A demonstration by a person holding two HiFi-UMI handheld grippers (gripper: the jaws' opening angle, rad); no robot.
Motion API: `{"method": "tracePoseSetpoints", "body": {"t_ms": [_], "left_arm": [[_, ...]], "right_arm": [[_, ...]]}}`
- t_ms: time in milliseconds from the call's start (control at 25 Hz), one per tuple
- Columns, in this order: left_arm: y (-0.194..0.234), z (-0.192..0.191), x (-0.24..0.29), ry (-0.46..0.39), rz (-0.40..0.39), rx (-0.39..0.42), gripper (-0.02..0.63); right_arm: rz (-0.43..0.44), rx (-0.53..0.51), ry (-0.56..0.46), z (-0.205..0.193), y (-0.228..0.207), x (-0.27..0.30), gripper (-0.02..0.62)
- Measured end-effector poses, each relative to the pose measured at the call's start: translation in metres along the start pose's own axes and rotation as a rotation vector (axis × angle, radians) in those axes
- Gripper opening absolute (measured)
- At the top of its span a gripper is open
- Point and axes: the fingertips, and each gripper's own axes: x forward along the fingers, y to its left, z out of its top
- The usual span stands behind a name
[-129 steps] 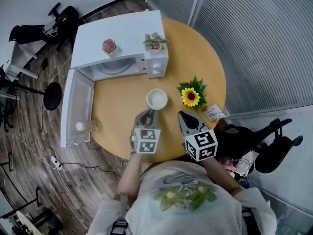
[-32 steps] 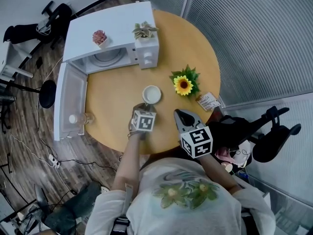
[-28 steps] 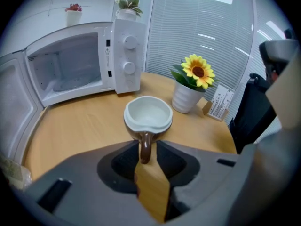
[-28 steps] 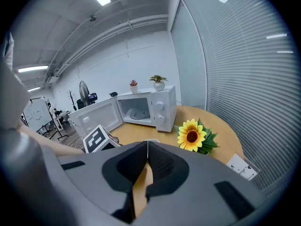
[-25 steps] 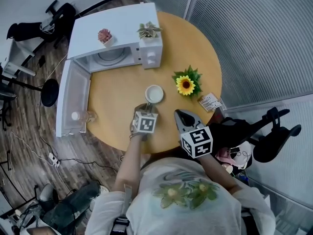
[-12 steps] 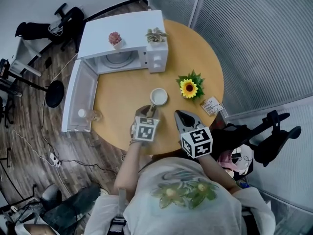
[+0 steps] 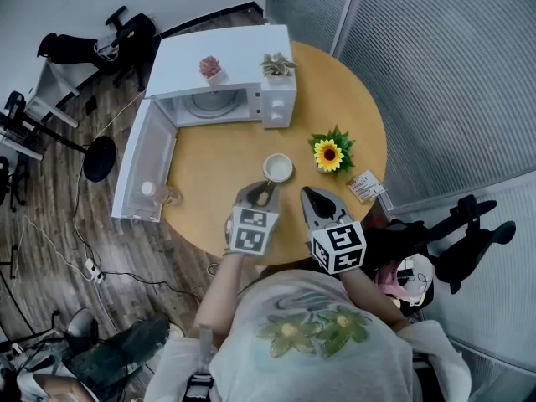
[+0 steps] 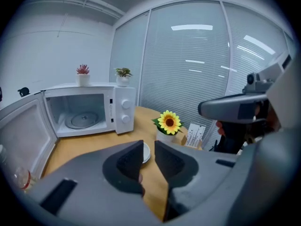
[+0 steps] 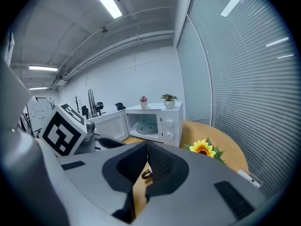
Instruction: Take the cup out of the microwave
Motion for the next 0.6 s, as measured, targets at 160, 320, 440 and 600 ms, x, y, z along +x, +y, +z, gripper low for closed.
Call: {"method": "tracePoseSetpoints", "body": {"t_ms": [160,320,440,600], "left_arm": [[-0.004,0.012,-0.013,-0.044,0.015,-0.006,0.056],[-0.004,0.018,-0.025,-0.073,0.042,-0.008,0.016],[-0.007,0.02,-0.034,-0.092,0.03,-0.037,0.005],[-0.013,0.021,-0.042,-0.112,0.017,-0.051,0.005]], "right_arm": [[0.0,-0.006,0.0,0.0,0.005,0.0,0.017],[0.007,-0.015,0.0,0.0,0.011,-0.002,0.017],[0.012,-0.023,0.001,0.001,0.016,-0.005,0.017],[0.016,-0.033,0.002,0.001,0.023,-0.01,0.017]]}}
